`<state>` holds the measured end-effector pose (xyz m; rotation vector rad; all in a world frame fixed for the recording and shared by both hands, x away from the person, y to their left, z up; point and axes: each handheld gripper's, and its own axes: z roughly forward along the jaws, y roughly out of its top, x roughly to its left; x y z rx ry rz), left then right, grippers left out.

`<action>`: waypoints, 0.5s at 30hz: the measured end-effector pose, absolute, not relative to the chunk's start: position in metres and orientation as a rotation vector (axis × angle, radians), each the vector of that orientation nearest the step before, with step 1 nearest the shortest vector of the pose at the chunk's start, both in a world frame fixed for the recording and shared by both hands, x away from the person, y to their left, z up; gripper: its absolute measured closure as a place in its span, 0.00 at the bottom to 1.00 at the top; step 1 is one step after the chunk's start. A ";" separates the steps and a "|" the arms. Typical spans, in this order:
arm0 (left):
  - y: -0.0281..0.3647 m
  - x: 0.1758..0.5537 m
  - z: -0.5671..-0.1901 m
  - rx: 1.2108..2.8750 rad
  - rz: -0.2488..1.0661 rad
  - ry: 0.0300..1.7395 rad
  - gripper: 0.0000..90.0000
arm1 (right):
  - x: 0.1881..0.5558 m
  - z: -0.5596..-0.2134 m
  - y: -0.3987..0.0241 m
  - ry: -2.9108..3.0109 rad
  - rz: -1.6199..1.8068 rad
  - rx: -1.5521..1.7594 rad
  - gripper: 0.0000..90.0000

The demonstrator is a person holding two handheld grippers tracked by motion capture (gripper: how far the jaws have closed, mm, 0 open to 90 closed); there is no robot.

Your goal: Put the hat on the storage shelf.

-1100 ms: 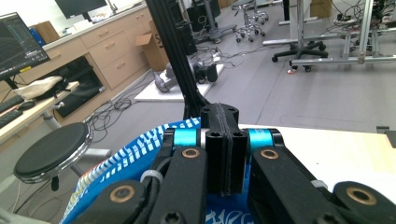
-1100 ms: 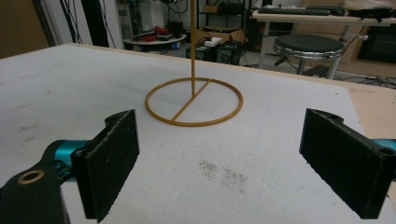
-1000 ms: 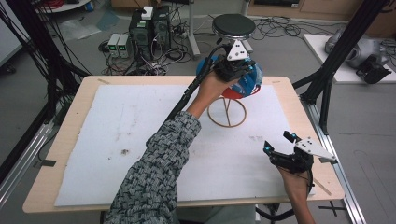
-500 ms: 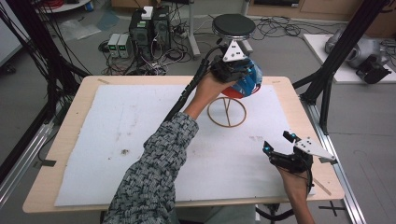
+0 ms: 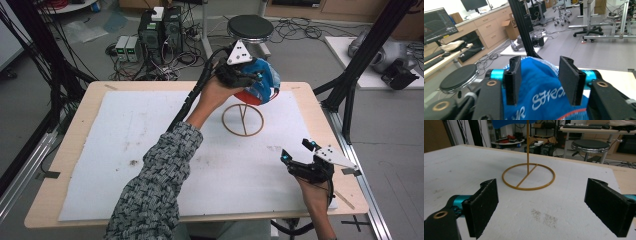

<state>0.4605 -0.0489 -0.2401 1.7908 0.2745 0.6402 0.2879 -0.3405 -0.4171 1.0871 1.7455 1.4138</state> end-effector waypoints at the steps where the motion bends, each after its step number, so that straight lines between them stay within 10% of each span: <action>1: -0.046 0.459 -0.240 1.791 0.650 0.273 0.57 | 0.289 -0.417 -0.340 1.743 1.417 1.089 0.12; 15: 0.042 0.446 -0.240 1.786 0.756 0.393 0.51 | 0.306 -0.418 -0.340 1.733 1.439 1.112 0.12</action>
